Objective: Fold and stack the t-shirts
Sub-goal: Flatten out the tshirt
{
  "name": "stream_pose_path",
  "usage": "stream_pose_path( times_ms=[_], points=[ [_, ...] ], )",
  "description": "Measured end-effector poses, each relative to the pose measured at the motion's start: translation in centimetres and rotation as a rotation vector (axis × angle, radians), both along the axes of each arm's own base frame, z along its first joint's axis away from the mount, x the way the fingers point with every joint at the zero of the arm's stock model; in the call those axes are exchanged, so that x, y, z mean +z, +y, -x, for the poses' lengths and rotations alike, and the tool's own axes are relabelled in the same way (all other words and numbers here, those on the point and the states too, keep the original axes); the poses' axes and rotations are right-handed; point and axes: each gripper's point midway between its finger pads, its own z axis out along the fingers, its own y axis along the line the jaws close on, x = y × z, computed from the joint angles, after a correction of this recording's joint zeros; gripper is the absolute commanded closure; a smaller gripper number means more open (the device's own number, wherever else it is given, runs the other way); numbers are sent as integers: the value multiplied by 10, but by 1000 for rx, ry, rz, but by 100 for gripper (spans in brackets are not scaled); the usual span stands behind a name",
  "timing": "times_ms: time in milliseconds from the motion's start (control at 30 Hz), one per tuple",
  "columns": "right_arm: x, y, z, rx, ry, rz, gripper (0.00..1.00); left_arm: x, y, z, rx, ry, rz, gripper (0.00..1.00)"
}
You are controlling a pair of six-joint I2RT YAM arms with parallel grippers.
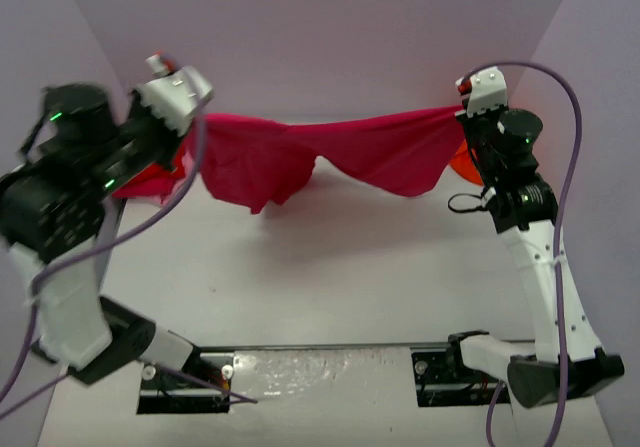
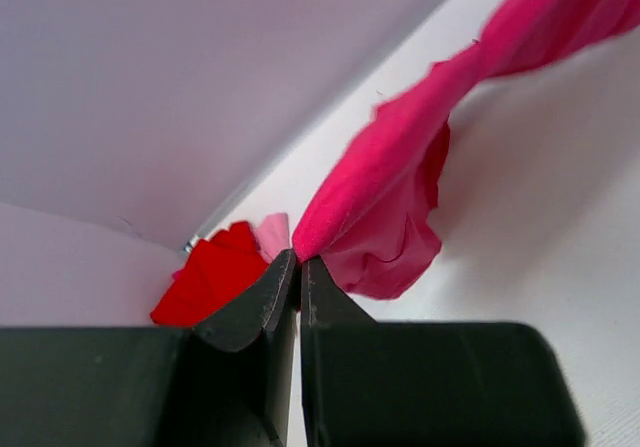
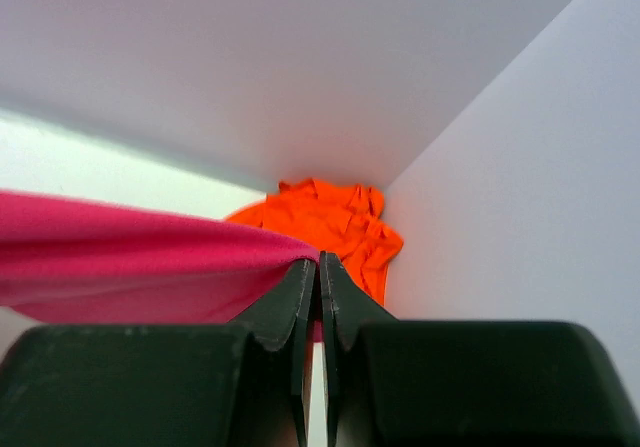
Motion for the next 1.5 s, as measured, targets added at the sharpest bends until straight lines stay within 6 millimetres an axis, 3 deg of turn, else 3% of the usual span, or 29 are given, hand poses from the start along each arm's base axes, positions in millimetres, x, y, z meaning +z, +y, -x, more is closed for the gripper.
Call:
stream_pose_path(
  times_ms=[133, 267, 367, 467, 700, 867, 1000, 1133, 1333, 1500],
  points=[
    [56, 4, 35, 52, -108, -32, 100, 46, 38, 75, -4, -192, 75, 100],
    [94, 8, 64, 103, -176, -47, 100, 76, 51, 146, -47, -367, 134, 100],
    [108, 16, 81, 160, -191, -61, 100, 82, 54, 175, -65, -424, 158, 100],
    [109, 18, 94, 185, -179, -69, 100, 79, 53, 180, -69, -414, 165, 100],
    [89, 18, 108, 193, -94, -86, 100, 66, 48, 151, -45, -316, 155, 100],
    [54, 17, 101, 178, -2, -80, 100, 51, 42, 106, -31, -229, 99, 100],
    [2, 20, 72, 167, 134, -67, 100, 22, 31, 40, 3, -103, 3, 100],
    [-64, 25, 29, 155, 304, -40, 100, -27, 13, -39, 17, 51, -96, 100],
    [-172, 26, -50, 123, 519, 29, 100, -150, -10, -180, 29, 305, -243, 100],
    [-273, 19, -107, 91, 691, 51, 100, -255, -1, -269, 74, 451, -296, 100]
  ],
)
